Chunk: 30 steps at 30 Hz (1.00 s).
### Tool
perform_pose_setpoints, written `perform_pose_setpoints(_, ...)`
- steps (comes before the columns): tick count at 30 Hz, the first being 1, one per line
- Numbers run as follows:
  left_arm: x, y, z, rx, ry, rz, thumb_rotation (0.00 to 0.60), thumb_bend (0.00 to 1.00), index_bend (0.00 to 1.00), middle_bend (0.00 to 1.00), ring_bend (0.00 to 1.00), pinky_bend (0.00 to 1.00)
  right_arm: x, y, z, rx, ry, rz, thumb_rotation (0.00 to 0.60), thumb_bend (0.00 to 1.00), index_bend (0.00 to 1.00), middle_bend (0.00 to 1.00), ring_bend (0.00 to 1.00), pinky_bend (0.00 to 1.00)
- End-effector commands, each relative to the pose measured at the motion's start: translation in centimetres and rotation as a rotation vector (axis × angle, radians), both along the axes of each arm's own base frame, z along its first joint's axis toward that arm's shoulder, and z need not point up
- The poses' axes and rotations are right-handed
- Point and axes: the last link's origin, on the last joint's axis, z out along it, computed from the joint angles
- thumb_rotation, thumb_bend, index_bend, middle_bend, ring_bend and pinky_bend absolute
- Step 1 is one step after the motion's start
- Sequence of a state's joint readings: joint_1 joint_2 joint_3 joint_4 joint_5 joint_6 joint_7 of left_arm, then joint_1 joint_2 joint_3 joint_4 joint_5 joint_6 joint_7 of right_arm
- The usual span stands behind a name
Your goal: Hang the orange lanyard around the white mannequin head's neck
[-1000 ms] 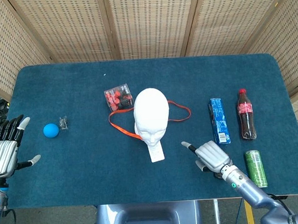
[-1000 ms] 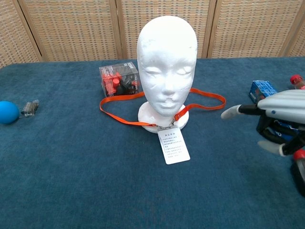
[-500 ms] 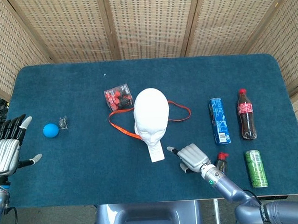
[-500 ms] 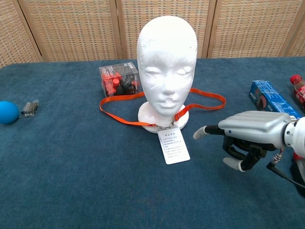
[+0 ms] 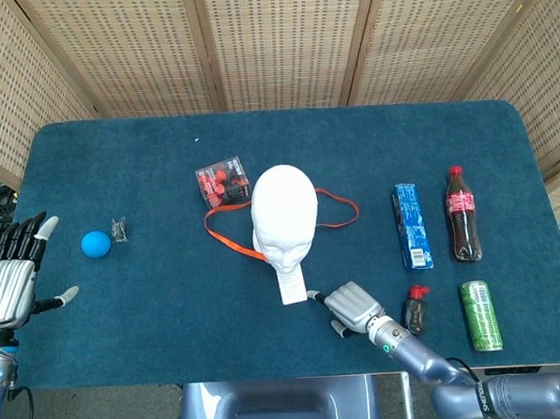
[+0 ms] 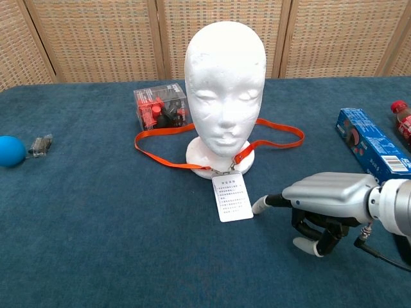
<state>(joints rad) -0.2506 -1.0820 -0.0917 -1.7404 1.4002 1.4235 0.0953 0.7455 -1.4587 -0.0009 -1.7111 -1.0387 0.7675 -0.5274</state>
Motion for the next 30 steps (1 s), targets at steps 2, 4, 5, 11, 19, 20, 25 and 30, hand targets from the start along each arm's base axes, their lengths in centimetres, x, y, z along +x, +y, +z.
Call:
perform_pose_setpoints(2, -0.1, 0.0, 0.0, 0.002, -0.001, 0.002, 0.600, 0.00, 0.00, 0.00, 0.00, 0.00, -0.1, 0.3, 0.0, 0.027, 0.021, 0.011, 0.600, 0.70, 0.20, 0.85, 0.82, 0.97)
perform_pose_setpoints(4, -0.1, 0.1, 0.0, 0.002, -0.002, 0.004, 0.600, 0.00, 0.00, 0.00, 0.00, 0.00, -0.2, 0.4, 0.0, 0.039, 0.030, 0.016, 0.600, 0.70, 0.22, 0.85, 0.82, 0.97)
perform_pose_setpoints(5, -0.1, 0.1, 0.0, 0.002, -0.001, 0.004, 0.600, 0.00, 0.00, 0.00, 0.00, 0.00, -0.2, 0.5, 0.0, 0.044, 0.033, 0.017, 0.600, 0.69, 0.23, 0.85, 0.82, 0.97)
perform_pose_setpoints(11, 0.0, 0.0, 0.0, 0.000, -0.001, 0.003, 0.600, 0.00, 0.00, 0.00, 0.00, 0.00, -0.1, 1.5, 0.2, 0.085, 0.049, 0.045, 0.600, 0.70, 0.25, 0.85, 0.82, 0.97)
perform_pose_setpoints(19, 0.0, 0.1, 0.1, 0.002, -0.003, 0.006, 0.600, 0.00, 0.00, 0.00, 0.00, 0.00, 2.5, 0.3, 0.9, 0.002, -0.051, 0.065, 0.600, 0.70, 0.25, 0.85, 0.82, 0.97)
perform_pose_setpoints(20, -0.1, 0.1, 0.1, 0.003, -0.003, 0.007, 0.600, 0.00, 0.00, 0.00, 0.00, 0.00, 3.0, 0.0, 0.9, 0.004, -0.059, 0.066, 0.600, 0.70, 0.25, 0.85, 0.82, 0.97)
perform_pose_setpoints(25, -0.1, 0.1, 0.1, 0.001, -0.002, 0.008, 0.600, 0.00, 0.00, 0.00, 0.00, 0.00, 4.1, -0.5, -0.3, 0.006, -0.052, 0.070, 0.600, 0.70, 0.25, 0.85, 0.82, 0.97)
perform_pose_setpoints(30, -0.1, 0.2, 0.1, 0.001, -0.005, 0.009, 0.600, 0.00, 0.00, 0.00, 0.00, 0.00, 4.5, -0.8, -1.7, 0.008, -0.029, 0.063, 0.600, 0.70, 0.25, 0.85, 0.82, 0.97)
